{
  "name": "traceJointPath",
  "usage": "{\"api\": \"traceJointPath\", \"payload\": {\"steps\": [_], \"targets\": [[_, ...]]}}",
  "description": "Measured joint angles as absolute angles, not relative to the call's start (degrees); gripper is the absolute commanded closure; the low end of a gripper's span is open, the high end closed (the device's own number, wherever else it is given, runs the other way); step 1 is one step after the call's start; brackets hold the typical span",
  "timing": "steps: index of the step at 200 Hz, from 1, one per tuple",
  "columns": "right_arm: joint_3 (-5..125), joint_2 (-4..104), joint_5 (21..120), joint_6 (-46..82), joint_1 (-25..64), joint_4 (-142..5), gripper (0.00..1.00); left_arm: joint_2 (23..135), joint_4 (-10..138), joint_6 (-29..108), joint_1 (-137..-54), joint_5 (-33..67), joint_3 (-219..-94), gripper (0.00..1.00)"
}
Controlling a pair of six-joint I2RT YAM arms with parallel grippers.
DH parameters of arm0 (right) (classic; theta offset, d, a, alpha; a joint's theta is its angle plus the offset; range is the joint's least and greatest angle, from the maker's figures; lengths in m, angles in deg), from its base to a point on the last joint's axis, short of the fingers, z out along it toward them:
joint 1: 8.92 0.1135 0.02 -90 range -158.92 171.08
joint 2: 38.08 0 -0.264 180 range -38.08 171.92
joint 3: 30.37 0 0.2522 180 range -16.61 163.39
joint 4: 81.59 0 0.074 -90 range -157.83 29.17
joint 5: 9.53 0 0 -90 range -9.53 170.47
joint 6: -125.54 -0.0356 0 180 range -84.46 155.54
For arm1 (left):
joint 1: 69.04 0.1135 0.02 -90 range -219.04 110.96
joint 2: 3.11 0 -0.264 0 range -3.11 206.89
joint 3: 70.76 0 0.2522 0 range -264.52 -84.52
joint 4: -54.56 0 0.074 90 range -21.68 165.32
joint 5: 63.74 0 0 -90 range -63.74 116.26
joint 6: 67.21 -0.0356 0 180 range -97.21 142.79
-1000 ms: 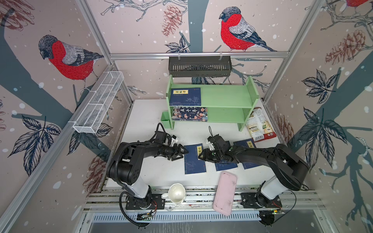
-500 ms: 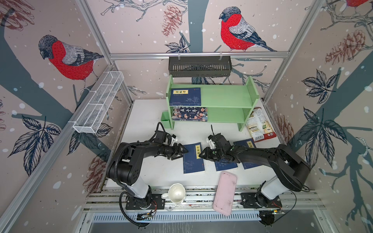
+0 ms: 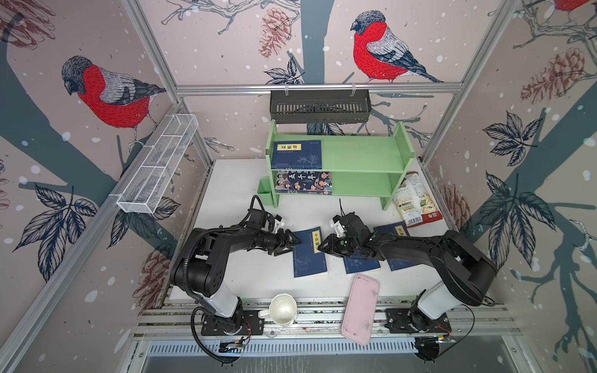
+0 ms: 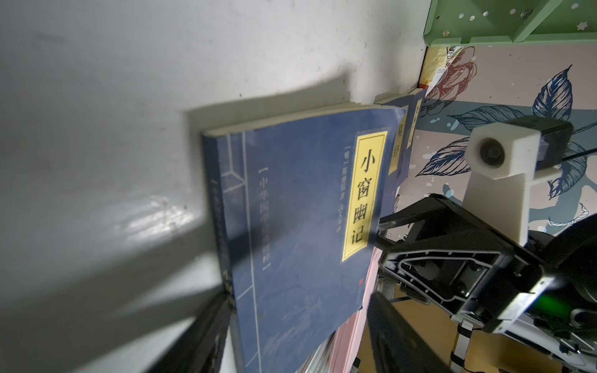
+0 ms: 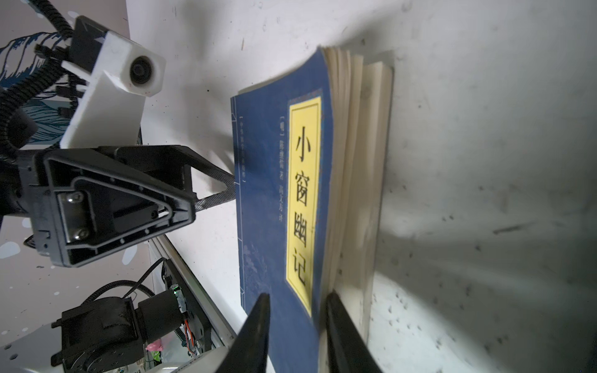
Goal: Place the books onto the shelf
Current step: 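Grasp the dark-blue book nearest the left gripper with both grippers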
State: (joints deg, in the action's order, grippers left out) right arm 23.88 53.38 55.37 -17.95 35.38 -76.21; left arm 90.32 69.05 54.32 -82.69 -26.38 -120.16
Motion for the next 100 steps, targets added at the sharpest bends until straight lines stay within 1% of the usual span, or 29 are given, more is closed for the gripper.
{"api": "traceJointPath", "payload": {"steps": [100], "targets": [[27.01,57.12,58.19,-15.03,36.12,-70.94,0.69,89.99,69.07,54.41,-82.69,-25.84,-120.35,0.31]]}}
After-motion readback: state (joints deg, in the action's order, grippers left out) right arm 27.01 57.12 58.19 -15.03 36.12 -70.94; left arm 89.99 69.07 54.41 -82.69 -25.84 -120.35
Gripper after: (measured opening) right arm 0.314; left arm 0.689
